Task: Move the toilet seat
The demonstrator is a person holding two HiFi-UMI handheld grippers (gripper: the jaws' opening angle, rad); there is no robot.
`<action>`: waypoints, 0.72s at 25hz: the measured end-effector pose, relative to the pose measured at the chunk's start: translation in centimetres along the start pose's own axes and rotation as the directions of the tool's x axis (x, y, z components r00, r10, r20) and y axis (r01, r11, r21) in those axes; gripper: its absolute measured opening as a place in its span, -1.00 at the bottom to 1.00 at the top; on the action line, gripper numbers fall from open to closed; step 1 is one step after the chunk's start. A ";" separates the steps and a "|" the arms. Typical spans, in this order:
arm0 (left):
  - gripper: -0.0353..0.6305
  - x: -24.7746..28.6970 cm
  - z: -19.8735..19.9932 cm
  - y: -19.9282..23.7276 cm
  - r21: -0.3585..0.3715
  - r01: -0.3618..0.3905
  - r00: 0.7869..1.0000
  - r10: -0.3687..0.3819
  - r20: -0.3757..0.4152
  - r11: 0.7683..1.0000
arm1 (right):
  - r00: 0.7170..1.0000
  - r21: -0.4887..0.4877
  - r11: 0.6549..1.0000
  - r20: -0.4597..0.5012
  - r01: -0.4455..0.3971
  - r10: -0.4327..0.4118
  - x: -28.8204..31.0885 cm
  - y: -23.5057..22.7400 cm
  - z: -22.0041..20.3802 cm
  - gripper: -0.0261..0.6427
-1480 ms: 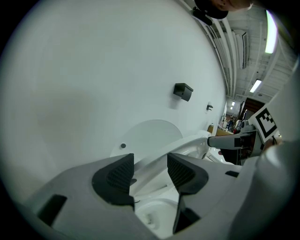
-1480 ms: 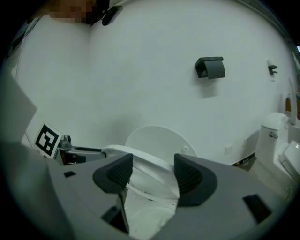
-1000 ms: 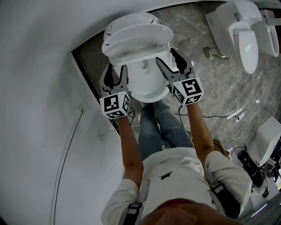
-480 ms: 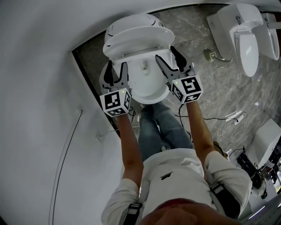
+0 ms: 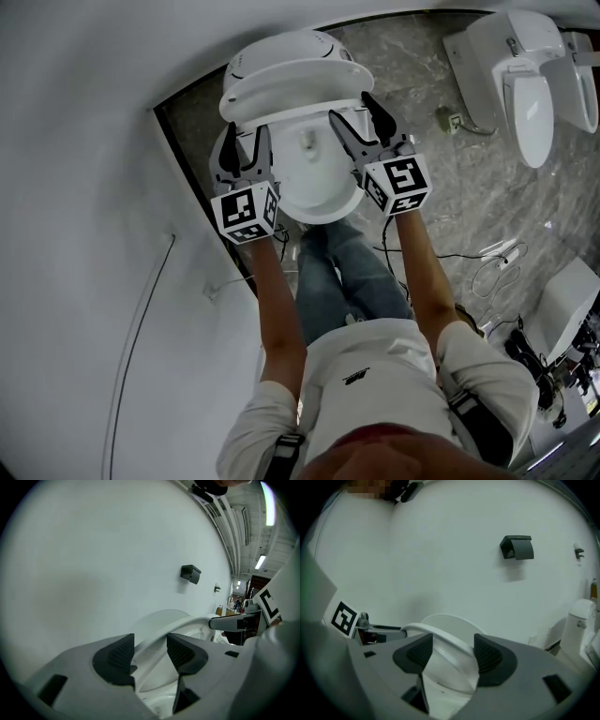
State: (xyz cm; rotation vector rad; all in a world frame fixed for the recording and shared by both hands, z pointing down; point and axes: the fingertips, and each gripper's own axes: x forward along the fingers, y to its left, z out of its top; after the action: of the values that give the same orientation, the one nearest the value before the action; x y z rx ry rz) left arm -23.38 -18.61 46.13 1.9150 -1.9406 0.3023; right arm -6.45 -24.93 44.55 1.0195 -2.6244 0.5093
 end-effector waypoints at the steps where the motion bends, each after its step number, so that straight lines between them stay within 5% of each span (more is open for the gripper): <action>1: -0.18 0.2 0.0 0.1 0.000 -0.002 1.000 0.002 0.001 1.000 | 1.000 -0.001 1.000 0.000 0.001 -0.001 0.2 -0.1 0.0 -0.05; 18: -0.19 2.0 0.9 0.7 0.036 -0.031 0.999 0.030 0.014 0.999 | 0.999 -0.047 0.998 0.000 0.036 -0.036 2.2 -1.5 0.7 -0.05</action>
State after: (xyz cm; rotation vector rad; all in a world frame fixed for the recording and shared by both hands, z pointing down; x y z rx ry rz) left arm -24.15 -20.74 46.21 1.9168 -1.9877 0.3361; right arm -7.07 -27.60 45.11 1.0492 -2.5998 0.4375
